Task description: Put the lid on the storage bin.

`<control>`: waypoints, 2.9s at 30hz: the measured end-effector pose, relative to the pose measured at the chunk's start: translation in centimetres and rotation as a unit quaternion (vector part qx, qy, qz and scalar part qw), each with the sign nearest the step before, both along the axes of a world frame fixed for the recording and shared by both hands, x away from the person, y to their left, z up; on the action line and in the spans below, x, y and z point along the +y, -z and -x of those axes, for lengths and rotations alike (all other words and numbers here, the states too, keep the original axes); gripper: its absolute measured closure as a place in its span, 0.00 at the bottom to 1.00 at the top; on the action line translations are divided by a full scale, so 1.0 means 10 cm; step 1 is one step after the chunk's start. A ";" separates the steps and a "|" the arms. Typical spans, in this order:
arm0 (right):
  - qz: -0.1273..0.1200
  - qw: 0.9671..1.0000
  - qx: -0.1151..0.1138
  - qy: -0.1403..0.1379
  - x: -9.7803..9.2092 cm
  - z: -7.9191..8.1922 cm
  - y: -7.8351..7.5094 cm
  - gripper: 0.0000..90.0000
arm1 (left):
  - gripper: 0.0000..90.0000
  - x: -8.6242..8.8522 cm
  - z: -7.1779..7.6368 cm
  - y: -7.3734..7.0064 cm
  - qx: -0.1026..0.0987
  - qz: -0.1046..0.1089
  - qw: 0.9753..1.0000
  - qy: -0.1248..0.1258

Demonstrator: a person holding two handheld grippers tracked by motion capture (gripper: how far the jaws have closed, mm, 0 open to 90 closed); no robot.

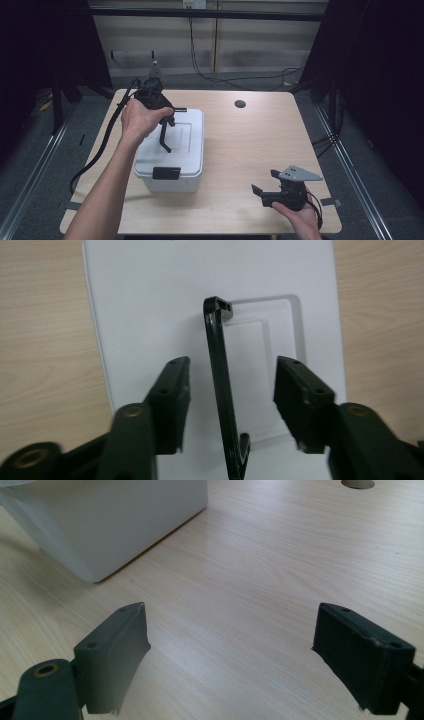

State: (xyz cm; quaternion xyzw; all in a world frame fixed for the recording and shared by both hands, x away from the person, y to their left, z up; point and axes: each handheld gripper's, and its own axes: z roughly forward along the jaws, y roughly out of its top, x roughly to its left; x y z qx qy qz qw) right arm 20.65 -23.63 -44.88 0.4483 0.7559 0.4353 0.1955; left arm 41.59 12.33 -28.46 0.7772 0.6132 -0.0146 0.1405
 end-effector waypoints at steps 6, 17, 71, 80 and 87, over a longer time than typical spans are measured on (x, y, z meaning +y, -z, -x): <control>-0.001 1.000 0.003 0.001 0.00 0.00 0.00 0.15 | 0.39 0.11 0.01 -0.03 -0.008 0.002 1.000 0.019; -0.001 1.000 0.004 0.003 0.00 0.00 0.00 0.15 | 0.26 0.35 0.06 -0.15 -0.056 0.025 0.997 0.056; -0.006 1.000 0.003 0.012 -0.02 0.00 0.00 0.15 | 0.23 1.81 0.92 0.83 -0.230 0.130 0.958 0.114; -0.005 1.000 0.007 0.014 -0.02 0.01 0.00 0.15 | 0.23 1.95 1.17 1.08 -0.242 0.138 0.953 0.117; -0.005 1.000 0.004 0.015 -0.02 0.00 0.01 0.15 | 0.20 2.03 1.32 1.24 -0.240 0.143 0.953 0.118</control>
